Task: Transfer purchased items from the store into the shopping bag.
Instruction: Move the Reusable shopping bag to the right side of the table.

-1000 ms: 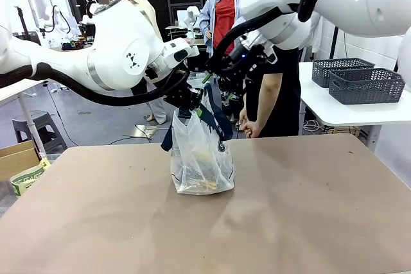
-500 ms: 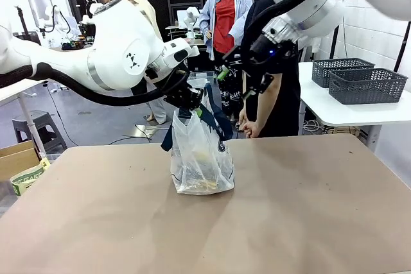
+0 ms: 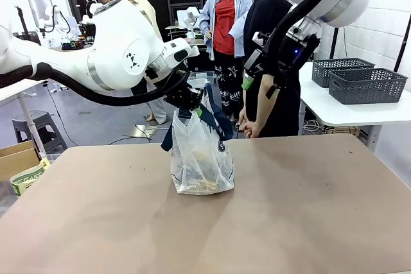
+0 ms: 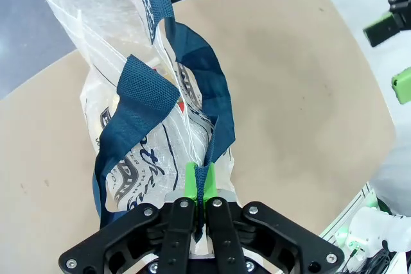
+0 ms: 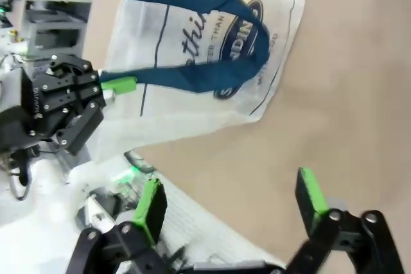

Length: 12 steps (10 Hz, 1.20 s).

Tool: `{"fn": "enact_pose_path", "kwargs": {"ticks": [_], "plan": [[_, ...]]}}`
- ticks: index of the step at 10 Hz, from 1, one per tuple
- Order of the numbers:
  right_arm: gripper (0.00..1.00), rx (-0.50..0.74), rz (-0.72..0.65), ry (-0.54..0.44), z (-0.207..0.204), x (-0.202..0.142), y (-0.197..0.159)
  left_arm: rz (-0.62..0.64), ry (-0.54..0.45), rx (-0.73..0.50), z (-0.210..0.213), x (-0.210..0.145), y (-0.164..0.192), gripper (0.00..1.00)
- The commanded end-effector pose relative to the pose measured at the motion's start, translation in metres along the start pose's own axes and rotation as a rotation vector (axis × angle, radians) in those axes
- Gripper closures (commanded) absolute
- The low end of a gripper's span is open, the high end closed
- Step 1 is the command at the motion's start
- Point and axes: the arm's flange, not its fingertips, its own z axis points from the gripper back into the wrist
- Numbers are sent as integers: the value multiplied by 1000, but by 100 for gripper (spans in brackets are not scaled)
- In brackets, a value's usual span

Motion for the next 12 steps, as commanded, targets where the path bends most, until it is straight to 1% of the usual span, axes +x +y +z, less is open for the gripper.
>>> {"fn": "enact_pose_path", "kwargs": {"ticks": [1,2,3,12], "plan": [[0,-35,65,-91,-17,-20,0,0,-5,2,3,1,0,100],[0,-20,36,-125,-21,-19,3,0,-5,2,3,1,0,100],[0,-24,42,-44,-3,-4,3,0,-5,2,3,1,0,100],[0,-24,42,-44,-3,-4,3,0,-5,2,3,1,0,100]]}}
